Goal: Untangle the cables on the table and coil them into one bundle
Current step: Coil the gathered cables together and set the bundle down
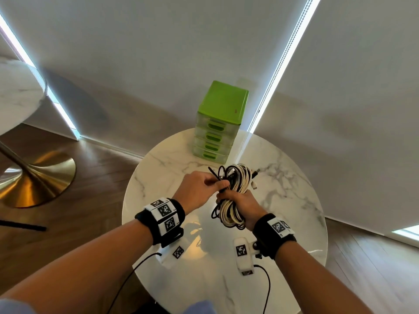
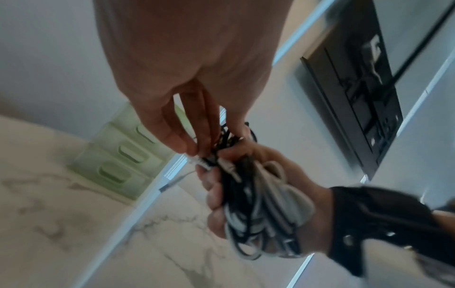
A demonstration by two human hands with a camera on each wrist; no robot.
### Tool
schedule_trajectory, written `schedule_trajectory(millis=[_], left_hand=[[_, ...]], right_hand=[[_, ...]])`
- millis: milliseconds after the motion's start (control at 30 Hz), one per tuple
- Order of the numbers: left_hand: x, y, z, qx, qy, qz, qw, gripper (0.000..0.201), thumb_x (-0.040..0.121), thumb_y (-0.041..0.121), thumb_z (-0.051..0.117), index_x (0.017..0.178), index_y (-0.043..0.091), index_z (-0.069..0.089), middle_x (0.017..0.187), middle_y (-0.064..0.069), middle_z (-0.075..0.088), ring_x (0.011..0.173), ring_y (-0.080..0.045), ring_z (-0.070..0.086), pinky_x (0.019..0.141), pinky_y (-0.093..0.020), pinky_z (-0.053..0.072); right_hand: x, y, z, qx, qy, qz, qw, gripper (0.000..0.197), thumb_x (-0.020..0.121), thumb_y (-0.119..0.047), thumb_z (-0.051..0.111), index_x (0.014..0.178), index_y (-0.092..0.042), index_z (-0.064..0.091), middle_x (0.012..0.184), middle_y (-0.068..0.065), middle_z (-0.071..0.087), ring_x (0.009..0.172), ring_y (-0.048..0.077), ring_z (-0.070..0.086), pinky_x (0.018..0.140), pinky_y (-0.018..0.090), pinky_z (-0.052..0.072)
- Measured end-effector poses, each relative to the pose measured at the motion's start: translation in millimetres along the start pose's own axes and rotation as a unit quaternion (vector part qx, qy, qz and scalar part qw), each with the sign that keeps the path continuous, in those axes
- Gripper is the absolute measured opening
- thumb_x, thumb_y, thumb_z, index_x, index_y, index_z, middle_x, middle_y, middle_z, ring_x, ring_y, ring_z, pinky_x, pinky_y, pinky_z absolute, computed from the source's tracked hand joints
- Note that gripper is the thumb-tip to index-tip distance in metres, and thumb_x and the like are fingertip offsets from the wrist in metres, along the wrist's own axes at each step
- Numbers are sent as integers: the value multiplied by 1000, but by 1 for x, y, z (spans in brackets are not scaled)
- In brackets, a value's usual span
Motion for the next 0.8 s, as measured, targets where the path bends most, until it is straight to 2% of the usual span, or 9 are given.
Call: schedule_trajectory(millis=[67,167,267,367,467,567,633,700,800], left_hand=[[4,-3,-3,-4,30,5,1000,31,89,52,72,91,23,82,80,6,76,79,-10,69,73,-23,52],[7,-13,-7,-60,61,-29,996,30,79,49,83,90,22,77,84,10,75,80,-7,70,72,-20,51],[13,-25,-9,-176,84,-67,978,57,65,41,95,108,23,62,110,12,68,89,-4,73,81,-25,55],[29,-30,-2,-199,44,-32,978,57,71,23,93,121,23,66,121,6,70,101,-8,73,97,-40,58],[44,-26,7,-177,-23,14,984,67,83,10,83,143,21,57,134,1,67,117,-5,67,108,-33,51],[63,-27,18,-95,-90,55,990,73,92,19,75,155,29,39,145,2,59,130,-4,58,114,-28,43],[79,-35,24,-75,-103,54,990,71,96,27,71,157,33,35,149,4,55,133,-5,54,115,-29,41],[93,-42,27,-81,-94,53,991,70,95,33,71,156,33,36,149,5,55,133,-5,54,111,-26,44],[111,-55,25,-116,-91,50,988,69,88,47,70,150,28,48,143,6,60,124,-4,60,98,-20,52]], right_hand=[[2,5,3,10,0,-3,1000,11,79,0,72,90,2,71,79,21,69,69,30,66,69,40,56],[7,9,2,-18,9,-22,1000,22,73,-3,76,92,5,70,79,20,70,72,31,67,73,45,59],[15,10,1,-37,0,-29,999,25,69,-7,76,93,-2,71,81,17,71,75,29,67,78,49,58],[29,10,0,-48,-13,-14,999,24,73,-2,75,97,-3,72,88,17,74,80,27,69,82,47,58],[42,9,-1,-38,-28,14,999,24,79,5,70,102,0,71,92,19,75,82,27,70,80,43,59],[59,11,-7,-28,-3,26,999,20,79,4,71,99,3,70,81,17,69,76,30,66,74,43,58],[70,12,-9,-7,4,35,999,21,82,1,71,103,2,70,81,16,70,74,29,66,72,42,57],[82,12,-12,-1,-5,45,999,22,85,0,71,106,5,69,79,16,69,70,26,66,67,37,56],[97,12,-17,-17,0,49,999,23,83,0,73,105,4,69,78,14,69,69,23,66,66,33,55]])
Point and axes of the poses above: each hand's wrist, its own x-axis towards the middle knuckle, its own z-axis out of the palm, y = z × x, the point moved 4 cm from there along x, towards the middle knuckle
